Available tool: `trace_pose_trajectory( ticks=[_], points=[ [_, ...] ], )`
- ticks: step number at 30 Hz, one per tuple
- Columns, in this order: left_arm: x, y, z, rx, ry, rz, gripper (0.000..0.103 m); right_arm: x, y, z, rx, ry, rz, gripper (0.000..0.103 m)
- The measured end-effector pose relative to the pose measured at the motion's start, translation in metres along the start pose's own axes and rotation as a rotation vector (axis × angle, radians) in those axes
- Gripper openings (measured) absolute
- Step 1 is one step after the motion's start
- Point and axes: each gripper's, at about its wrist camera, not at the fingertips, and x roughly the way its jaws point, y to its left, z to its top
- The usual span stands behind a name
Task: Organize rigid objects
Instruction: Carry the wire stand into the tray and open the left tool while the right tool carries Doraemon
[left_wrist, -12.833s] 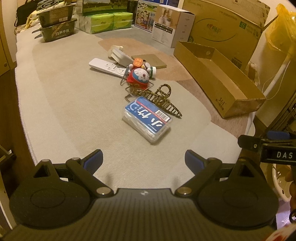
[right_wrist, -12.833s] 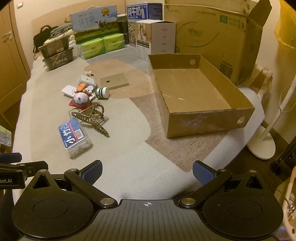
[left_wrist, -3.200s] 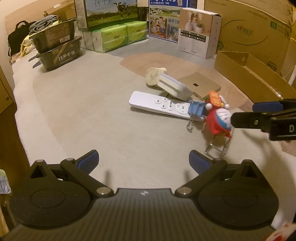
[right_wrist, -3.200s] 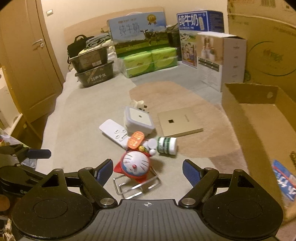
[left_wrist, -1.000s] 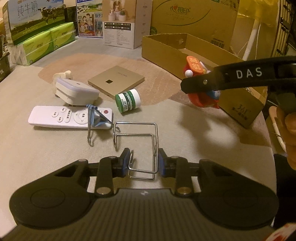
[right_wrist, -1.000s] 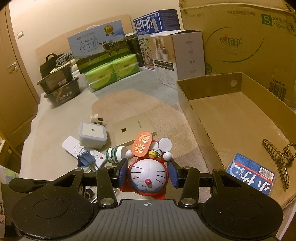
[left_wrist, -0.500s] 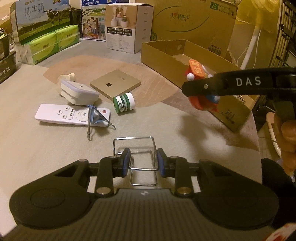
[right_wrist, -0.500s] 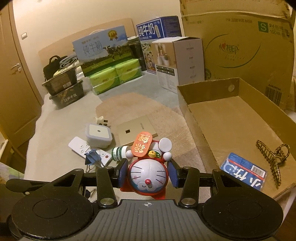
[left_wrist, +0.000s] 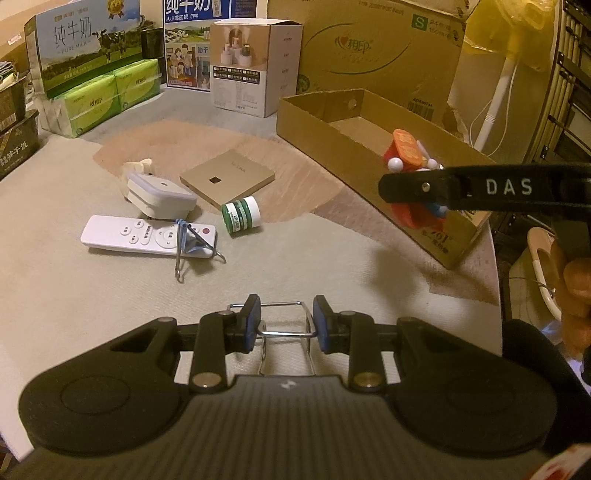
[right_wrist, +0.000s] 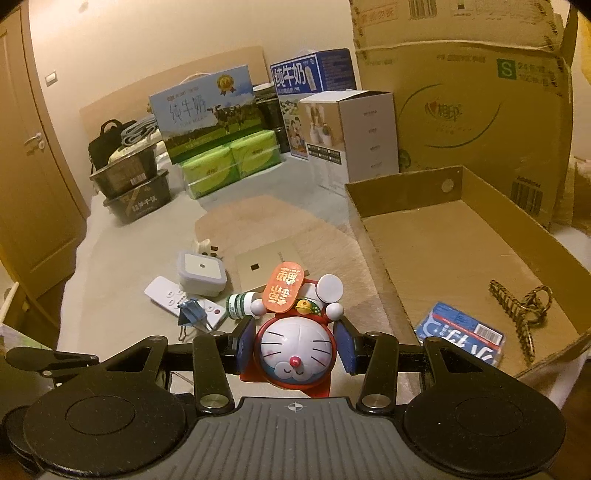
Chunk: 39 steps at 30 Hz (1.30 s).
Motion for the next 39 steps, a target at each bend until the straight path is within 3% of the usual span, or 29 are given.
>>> trace_pose_trajectory(
  ticks=[22, 39],
  points=[
    [-0.006, -0.028, 0.053, 0.025, -0.032, -0.025, 0.027, -0.029, -0.026, 0.011, 0.007, -0.041, -0.032, 0.046],
    [0.031, -0.080, 0.124, 0.105, -0.071, -0.107, 0.027, -0.035, -0.095, 0.039, 0.020, -0.046, -0.115, 0.046]
  ],
)
